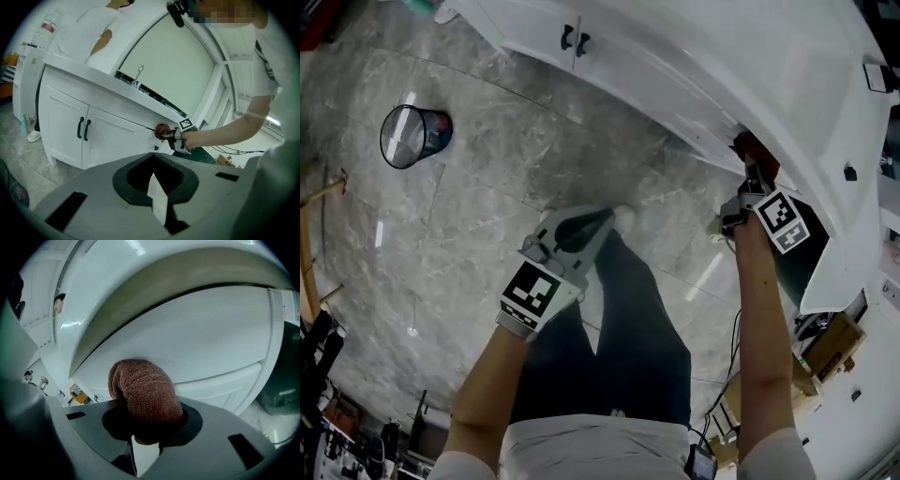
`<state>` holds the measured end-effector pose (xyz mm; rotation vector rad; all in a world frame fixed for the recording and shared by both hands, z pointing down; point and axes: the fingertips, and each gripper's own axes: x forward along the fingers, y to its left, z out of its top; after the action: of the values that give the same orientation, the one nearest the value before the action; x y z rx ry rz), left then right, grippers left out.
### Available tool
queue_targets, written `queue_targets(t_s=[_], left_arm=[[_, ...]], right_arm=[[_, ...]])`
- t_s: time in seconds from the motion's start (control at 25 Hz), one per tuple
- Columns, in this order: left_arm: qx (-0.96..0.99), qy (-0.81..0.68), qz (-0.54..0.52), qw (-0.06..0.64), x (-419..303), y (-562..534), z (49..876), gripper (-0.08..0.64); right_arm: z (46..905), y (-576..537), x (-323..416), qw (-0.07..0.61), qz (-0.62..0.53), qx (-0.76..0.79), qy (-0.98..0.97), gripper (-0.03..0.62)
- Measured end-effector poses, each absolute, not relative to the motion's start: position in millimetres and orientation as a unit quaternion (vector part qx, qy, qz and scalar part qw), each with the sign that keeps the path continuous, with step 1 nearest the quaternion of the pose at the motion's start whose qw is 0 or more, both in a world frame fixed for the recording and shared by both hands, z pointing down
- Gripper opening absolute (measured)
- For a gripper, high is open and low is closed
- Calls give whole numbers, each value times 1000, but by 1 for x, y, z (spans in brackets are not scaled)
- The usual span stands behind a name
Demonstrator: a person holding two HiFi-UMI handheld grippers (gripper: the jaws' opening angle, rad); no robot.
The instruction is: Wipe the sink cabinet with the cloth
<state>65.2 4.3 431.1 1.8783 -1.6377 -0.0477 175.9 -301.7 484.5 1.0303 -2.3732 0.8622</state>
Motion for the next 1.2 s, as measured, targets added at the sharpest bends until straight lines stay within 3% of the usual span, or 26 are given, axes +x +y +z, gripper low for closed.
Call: queue_targets(t_s=[0.56, 1.2], left_arm=[[693, -646, -38, 319, 35, 25, 436, 12], [667, -669, -50, 325, 29, 43, 447, 12]], right_arm=[[489, -265, 84, 199, 315, 318, -872, 114], [525, -237, 124, 241, 349, 341, -839, 114]])
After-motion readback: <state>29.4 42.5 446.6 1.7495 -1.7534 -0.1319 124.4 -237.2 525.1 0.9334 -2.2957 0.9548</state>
